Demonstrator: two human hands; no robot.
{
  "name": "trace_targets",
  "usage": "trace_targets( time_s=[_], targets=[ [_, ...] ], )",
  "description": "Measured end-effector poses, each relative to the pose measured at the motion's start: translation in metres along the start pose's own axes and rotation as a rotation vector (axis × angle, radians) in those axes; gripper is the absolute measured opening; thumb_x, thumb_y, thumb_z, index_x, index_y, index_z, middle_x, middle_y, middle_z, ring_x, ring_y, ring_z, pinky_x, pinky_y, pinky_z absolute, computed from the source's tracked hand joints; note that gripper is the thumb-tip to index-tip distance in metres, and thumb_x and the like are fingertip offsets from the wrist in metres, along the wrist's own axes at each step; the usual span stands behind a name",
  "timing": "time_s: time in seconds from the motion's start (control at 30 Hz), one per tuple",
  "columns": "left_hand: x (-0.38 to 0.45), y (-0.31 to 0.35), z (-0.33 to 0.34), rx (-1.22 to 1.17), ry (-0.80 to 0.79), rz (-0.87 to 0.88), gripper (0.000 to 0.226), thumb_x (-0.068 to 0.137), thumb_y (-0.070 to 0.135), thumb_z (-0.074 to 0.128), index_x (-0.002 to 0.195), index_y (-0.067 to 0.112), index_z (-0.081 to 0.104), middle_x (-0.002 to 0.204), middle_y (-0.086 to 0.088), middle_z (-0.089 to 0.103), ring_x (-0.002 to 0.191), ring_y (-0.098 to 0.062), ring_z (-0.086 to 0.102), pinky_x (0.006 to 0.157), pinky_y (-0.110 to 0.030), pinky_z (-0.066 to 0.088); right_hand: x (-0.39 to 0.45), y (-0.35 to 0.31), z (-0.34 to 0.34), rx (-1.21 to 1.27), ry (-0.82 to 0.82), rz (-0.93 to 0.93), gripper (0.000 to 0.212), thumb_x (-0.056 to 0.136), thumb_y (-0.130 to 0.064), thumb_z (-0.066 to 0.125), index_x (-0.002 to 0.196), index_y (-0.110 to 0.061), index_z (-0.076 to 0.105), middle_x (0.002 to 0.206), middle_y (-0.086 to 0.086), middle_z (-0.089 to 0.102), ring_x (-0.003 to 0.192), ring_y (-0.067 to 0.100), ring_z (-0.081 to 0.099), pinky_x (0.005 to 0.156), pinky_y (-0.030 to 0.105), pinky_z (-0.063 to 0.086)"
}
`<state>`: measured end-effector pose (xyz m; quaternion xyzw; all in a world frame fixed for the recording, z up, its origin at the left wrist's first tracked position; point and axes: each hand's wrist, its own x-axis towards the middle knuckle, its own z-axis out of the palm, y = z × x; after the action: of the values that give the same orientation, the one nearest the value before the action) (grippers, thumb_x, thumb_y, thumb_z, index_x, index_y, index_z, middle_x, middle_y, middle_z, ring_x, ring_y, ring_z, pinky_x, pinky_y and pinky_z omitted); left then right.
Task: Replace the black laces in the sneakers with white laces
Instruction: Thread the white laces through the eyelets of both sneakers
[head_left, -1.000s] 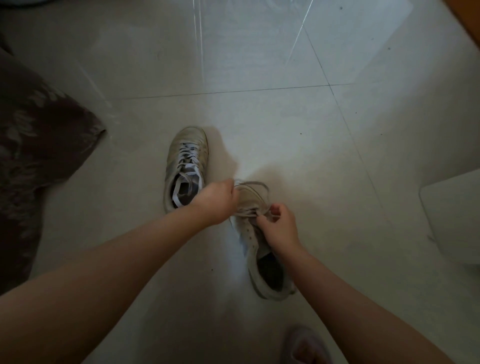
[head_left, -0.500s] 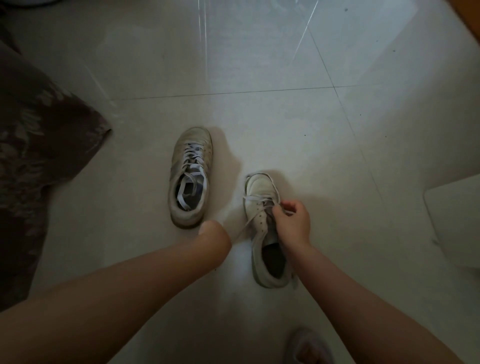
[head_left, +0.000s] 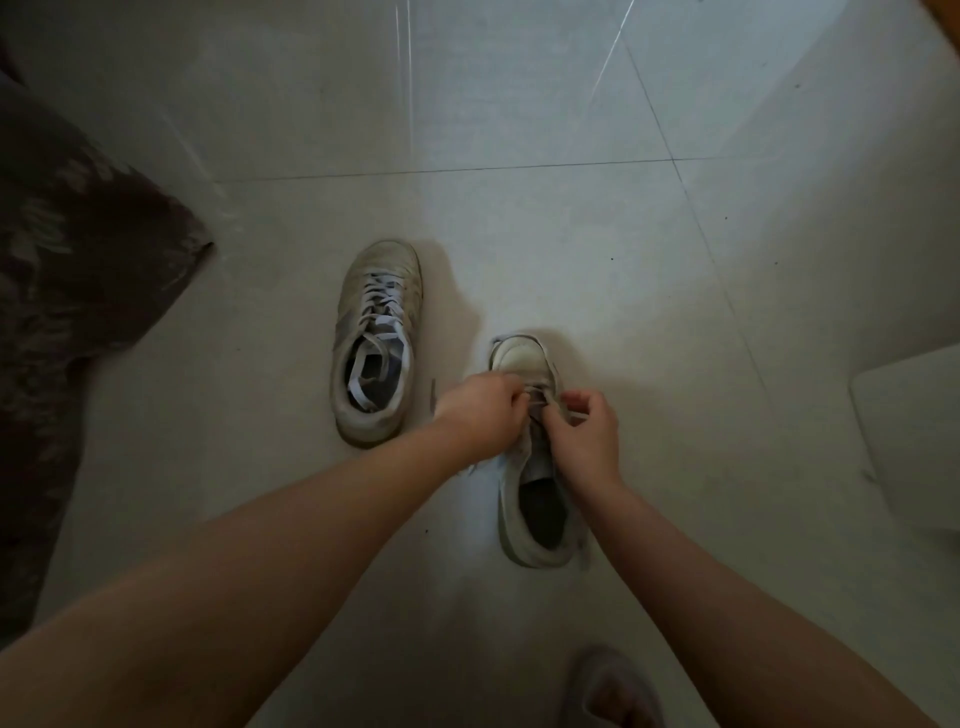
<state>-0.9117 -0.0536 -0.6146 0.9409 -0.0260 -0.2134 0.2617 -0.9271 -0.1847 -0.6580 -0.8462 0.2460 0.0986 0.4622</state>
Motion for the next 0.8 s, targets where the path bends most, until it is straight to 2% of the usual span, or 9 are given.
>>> trace_targets(
  time_s=[0.1, 0.2, 0.27, 0.3, 0.37, 0.47, 0.53, 0.67, 0.8],
  targets=[
    [0.0, -0.008, -0.02, 0.261, -0.02, -0.037, 0.021, 0.097, 0.023, 0.038, 0.089, 0.014, 0.056, 0.094, -0.007, 0.061, 0.076, -0.022, 0.053, 0.069, -0.029, 0.039, 0.004, 0.002, -0.001, 0.065, 0.024, 0.058, 0.018, 0.083, -0.02, 0.066, 0.099, -0.019, 0.056, 0.114, 0.011, 0.057, 0.097, 0.022, 0.058, 0.081, 0.031, 0.048],
    [-0.007, -0.023, -0.039, 0.696, -0.188, -0.017, 0.019, 0.093, 0.007, 0.044, 0.102, 0.012, 0.06, 0.102, -0.005, 0.059, 0.092, -0.022, 0.057, 0.071, -0.032, 0.036, 0.006, 0.001, -0.001, 0.105, 0.045, 0.093, 0.02, 0.084, -0.023, 0.066, 0.101, -0.017, 0.057, 0.114, 0.01, 0.058, 0.095, 0.02, 0.059, 0.079, 0.029, 0.046],
    [-0.014, -0.03, -0.038, 0.839, -0.311, 0.013, 0.023, 0.092, 0.004, 0.046, 0.109, 0.013, 0.059, 0.114, -0.005, 0.057, 0.107, -0.024, 0.054, 0.076, -0.032, 0.035, 0.007, 0.0, -0.001, 0.112, 0.044, 0.106, 0.023, 0.083, -0.025, 0.068, 0.102, -0.017, 0.057, 0.115, 0.009, 0.058, 0.094, 0.019, 0.059, 0.077, 0.028, 0.046],
    [-0.016, -0.031, -0.035, 0.851, -0.324, 0.034, 0.024, 0.092, 0.006, 0.047, 0.111, 0.014, 0.057, 0.118, -0.005, 0.056, 0.11, -0.024, 0.052, 0.082, -0.032, 0.036, 0.007, 0.0, -0.002, 0.109, 0.035, 0.11, 0.025, 0.082, -0.026, 0.068, 0.103, -0.018, 0.057, 0.115, 0.009, 0.058, 0.094, 0.019, 0.059, 0.078, 0.029, 0.047],
    [-0.014, -0.029, -0.03, 0.73, -0.226, 0.079, 0.025, 0.091, 0.017, 0.052, 0.116, 0.017, 0.054, 0.12, -0.004, 0.055, 0.114, -0.023, 0.049, 0.092, -0.034, 0.036, 0.007, 0.0, -0.003, 0.112, 0.003, 0.127, 0.028, 0.081, -0.029, 0.069, 0.104, -0.02, 0.056, 0.117, 0.007, 0.055, 0.095, 0.018, 0.059, 0.076, 0.028, 0.048],
    [-0.005, -0.019, -0.022, 0.25, -0.032, 0.052, 0.029, 0.096, 0.034, 0.044, 0.119, 0.018, 0.052, 0.118, -0.005, 0.056, 0.111, -0.024, 0.05, 0.092, -0.037, 0.04, 0.008, -0.001, -0.006, 0.122, -0.04, 0.142, 0.031, 0.081, -0.03, 0.069, 0.107, -0.021, 0.055, 0.118, 0.006, 0.054, 0.096, 0.018, 0.058, 0.066, 0.022, 0.045],
    [0.002, -0.008, -0.016, 0.134, -0.023, 0.031, 0.031, 0.097, 0.039, 0.043, 0.114, 0.017, 0.054, 0.114, -0.006, 0.057, 0.108, -0.026, 0.052, 0.09, -0.037, 0.04, 0.007, -0.002, -0.007, 0.123, -0.044, 0.128, 0.031, 0.082, -0.029, 0.07, 0.107, -0.021, 0.054, 0.118, 0.007, 0.055, 0.097, 0.019, 0.059, 0.066, 0.022, 0.045],
    [0.006, 0.001, -0.011, 0.199, 0.007, 0.007, 0.018, 0.1, 0.029, 0.038, 0.105, 0.019, 0.053, 0.104, -0.005, 0.063, 0.1, -0.027, 0.057, 0.087, -0.034, 0.033, 0.004, -0.005, -0.01, 0.106, -0.035, 0.095, 0.029, 0.084, -0.026, 0.069, 0.107, -0.018, 0.054, 0.115, 0.006, 0.057, 0.094, 0.018, 0.058, 0.063, 0.02, 0.044],
    [0.004, -0.02, -0.024, 0.601, -0.019, 0.052, 0.02, 0.093, 0.009, 0.046, 0.11, 0.016, 0.054, 0.105, -0.002, 0.062, 0.099, -0.022, 0.058, 0.09, -0.033, 0.036, 0.003, -0.005, -0.012, 0.093, -0.029, 0.075, 0.025, 0.085, -0.025, 0.068, 0.106, -0.017, 0.056, 0.111, 0.004, 0.059, 0.095, 0.018, 0.058, 0.075, 0.026, 0.045]
  ],
)
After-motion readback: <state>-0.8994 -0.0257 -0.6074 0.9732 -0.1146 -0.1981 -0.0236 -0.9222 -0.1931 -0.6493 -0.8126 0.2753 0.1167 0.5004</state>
